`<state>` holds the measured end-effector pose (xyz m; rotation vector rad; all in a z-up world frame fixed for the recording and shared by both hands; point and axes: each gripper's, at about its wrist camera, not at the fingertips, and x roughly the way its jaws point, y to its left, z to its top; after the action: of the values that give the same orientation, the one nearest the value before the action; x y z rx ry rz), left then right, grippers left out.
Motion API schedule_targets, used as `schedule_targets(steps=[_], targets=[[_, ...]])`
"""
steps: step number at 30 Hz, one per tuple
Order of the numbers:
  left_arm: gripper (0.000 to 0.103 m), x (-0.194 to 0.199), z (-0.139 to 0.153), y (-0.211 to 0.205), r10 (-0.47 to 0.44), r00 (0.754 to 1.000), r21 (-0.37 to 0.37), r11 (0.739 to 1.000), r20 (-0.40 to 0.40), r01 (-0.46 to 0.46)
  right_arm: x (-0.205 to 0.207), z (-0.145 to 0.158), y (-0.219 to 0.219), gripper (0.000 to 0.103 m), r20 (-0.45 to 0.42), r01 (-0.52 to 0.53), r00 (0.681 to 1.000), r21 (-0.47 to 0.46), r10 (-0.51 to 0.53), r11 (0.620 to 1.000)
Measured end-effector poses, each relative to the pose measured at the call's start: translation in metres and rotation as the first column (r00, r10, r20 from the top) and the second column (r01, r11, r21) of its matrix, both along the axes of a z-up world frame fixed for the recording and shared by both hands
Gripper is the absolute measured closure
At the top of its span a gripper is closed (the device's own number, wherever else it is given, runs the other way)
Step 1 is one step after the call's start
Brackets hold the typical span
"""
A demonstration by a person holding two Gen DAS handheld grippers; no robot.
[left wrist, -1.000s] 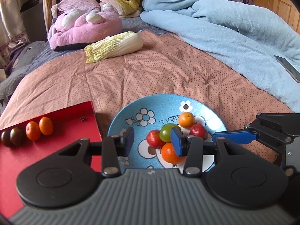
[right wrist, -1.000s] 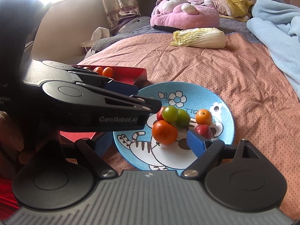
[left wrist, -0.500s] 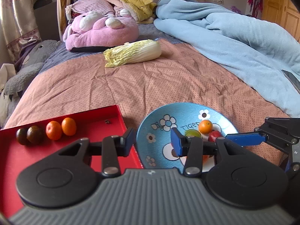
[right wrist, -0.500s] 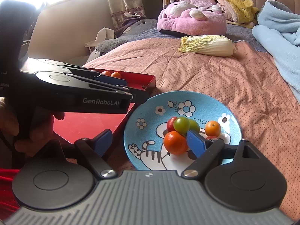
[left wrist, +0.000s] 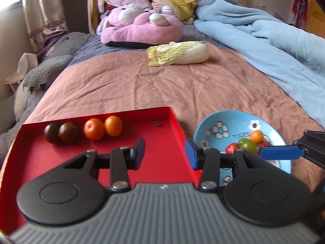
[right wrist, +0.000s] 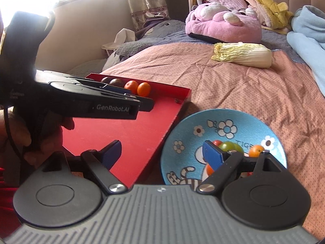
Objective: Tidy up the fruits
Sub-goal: 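Move both grippers back over the red tray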
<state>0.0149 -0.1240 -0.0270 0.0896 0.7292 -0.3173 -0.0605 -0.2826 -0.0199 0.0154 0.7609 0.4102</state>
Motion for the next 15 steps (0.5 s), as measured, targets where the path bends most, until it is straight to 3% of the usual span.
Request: schedule_targets(steps=[4,6,15], targets=[[0.055,0.01,0.002,0.021,0.048,0.999,0.008,0.999,0.001,-0.048,0.004,0.004,0.017,0.013,0.005,-0.027,1.0,-0.003,0.027,1.0],[0.048,0.015,0.004,0.03,0.072,0.997,0.013,0.997,0.008,-0.072,0.007,0.007,0.026,0.013,0.01,-0.039,0.999,-0.004,0.039,0.999],[0.048,0.029,0.013,0.069,0.148,0.989,0.02,0.989,0.023,-0.148,0.02,0.022,0.057,0.013,0.032,-0.074,0.997,-0.007,0.074,0.997]])
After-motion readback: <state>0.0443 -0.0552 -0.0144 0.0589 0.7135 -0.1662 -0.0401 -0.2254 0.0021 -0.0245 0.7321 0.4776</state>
